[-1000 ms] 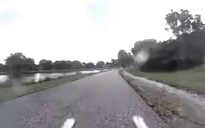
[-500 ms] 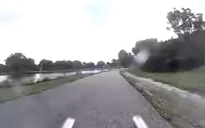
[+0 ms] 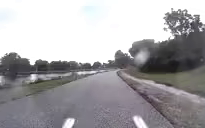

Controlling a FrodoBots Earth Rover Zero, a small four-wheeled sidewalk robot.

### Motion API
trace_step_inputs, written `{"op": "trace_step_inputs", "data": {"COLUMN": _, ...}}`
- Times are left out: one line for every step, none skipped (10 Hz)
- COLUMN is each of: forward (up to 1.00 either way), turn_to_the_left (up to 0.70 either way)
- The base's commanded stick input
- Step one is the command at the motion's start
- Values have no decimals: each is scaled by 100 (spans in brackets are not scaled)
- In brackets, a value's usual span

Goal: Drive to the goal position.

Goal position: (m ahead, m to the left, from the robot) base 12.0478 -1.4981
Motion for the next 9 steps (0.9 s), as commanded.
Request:
{"op": "trace_step_inputs", "data": {"forward": 85, "turn_to_the_left": 0}}
{"op": "trace_step_inputs", "data": {"forward": 85, "turn_to_the_left": 0}}
{"op": "trace_step_inputs", "data": {"forward": 85, "turn_to_the_left": 0}}
{"op": "trace_step_inputs", "data": {"forward": 85, "turn_to_the_left": -14}}
{"op": "trace_step_inputs", "data": {"forward": 85, "turn_to_the_left": -34}}
{"op": "trace_step_inputs", "data": {"forward": 85, "turn_to_the_left": -34}}
{"op": "trace_step_inputs", "data": {"forward": 85, "turn_to_the_left": -34}}
{"op": "trace_step_inputs", "data": {"forward": 85, "turn_to_the_left": -31}}
{"op": "trace_step_inputs", "data": {"forward": 85, "turn_to_the_left": -12}}
